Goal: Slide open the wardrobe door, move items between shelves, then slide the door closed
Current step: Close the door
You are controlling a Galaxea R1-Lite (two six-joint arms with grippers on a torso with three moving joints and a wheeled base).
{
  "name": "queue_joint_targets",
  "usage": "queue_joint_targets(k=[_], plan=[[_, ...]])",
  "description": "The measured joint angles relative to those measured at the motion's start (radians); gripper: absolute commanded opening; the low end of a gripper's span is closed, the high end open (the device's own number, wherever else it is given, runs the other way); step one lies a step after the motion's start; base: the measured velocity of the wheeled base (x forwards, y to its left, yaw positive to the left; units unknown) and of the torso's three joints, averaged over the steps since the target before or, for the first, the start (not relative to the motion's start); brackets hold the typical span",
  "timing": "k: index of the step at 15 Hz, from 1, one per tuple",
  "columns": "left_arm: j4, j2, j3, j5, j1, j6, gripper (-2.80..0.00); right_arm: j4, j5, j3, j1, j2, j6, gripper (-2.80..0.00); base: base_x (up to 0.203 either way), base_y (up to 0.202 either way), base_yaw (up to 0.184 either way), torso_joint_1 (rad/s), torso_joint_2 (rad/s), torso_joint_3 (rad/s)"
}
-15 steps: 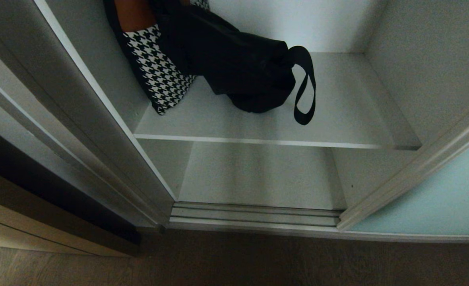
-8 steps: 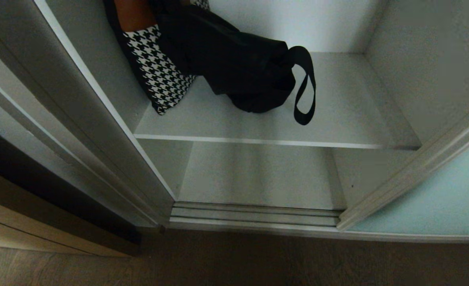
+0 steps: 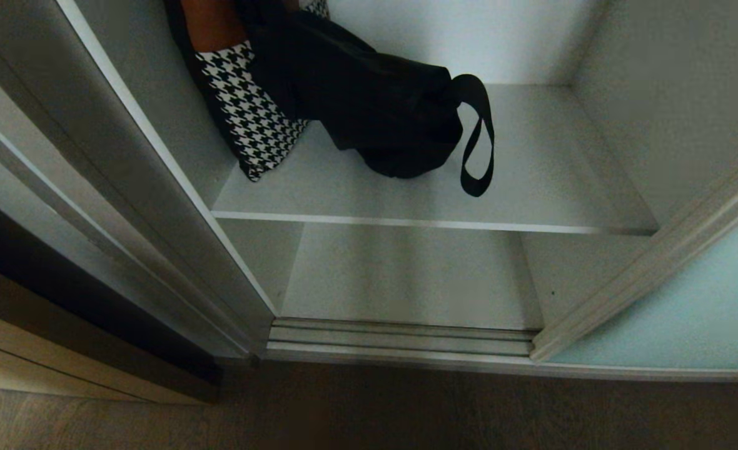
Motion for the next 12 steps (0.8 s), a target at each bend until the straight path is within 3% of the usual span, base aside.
queue_joint_targets(k=[3,12], plan=[[0.0,0.0,0.0,0.0,0.0,-0.001,-2.8,-0.006,-0.003,0.01,0.015,-0.003,-0.003,-2.8,0.0,0.0,0.0,0.0,0.0,0.0],[0.0,0.0,0.0,0.0,0.0,-0.001,-2.8,0.008,0.006,0.014,0.196,-0.024,-0.004,-2.8,0.0,0.0,0.0,0.0,0.0,0.0]])
